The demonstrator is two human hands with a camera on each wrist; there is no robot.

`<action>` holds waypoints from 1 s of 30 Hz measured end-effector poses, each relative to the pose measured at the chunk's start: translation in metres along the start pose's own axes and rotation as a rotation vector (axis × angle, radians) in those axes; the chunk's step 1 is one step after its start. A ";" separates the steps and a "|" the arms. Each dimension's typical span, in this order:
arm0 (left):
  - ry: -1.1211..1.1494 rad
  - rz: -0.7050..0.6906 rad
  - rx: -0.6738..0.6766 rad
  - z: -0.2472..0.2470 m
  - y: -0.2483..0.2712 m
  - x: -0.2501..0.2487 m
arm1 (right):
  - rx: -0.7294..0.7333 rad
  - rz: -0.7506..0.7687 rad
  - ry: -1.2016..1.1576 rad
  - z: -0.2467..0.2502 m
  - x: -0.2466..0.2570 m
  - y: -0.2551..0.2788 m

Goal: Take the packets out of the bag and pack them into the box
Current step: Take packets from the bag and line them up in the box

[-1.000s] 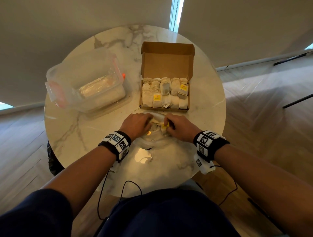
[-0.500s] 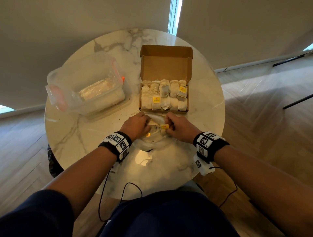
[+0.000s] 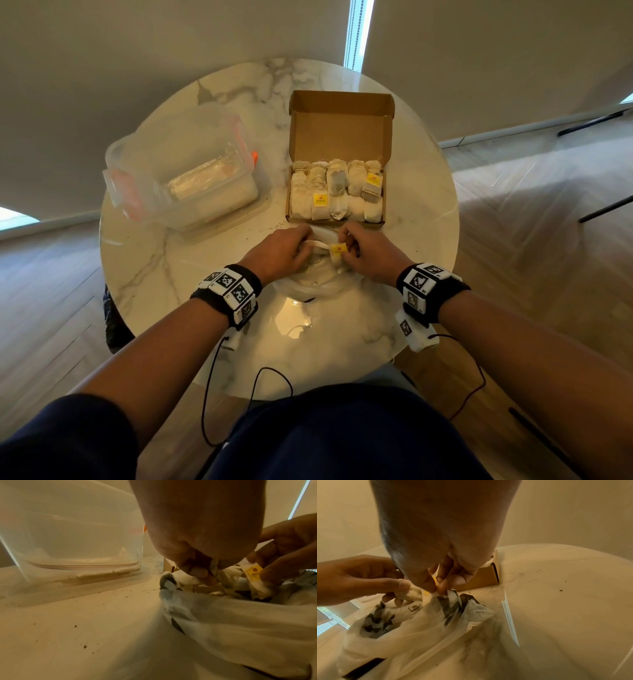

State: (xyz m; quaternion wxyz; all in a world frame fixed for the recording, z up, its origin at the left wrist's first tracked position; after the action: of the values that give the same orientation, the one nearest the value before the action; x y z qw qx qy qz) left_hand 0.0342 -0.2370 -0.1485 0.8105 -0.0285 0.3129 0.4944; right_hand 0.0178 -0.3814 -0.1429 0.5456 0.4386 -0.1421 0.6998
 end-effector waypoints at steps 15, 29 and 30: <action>0.160 -0.220 0.015 0.022 0.022 -0.034 | -0.050 0.017 -0.040 0.009 0.018 -0.006; 0.145 -0.192 -0.164 0.046 0.014 -0.038 | 0.008 0.128 -0.109 0.008 0.046 -0.004; 0.149 -0.184 -0.172 0.047 0.014 -0.038 | 0.028 0.122 -0.121 0.007 0.045 -0.004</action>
State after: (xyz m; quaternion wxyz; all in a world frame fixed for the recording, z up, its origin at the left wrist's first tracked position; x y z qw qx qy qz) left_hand 0.0333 -0.2434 -0.0866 0.8215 -0.1630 0.3246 0.4397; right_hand 0.0239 -0.3558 -0.1048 0.4862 0.4783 -0.1912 0.7059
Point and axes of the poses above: each hand's wrist, its own y-axis away from the middle knuckle, its own z-axis out of the back of the hand, x = y × z, the point moved 10 cm from there along -y, towards the middle knuckle, and after that the axes turned 1 degree about -y, right-handed, at the moved point
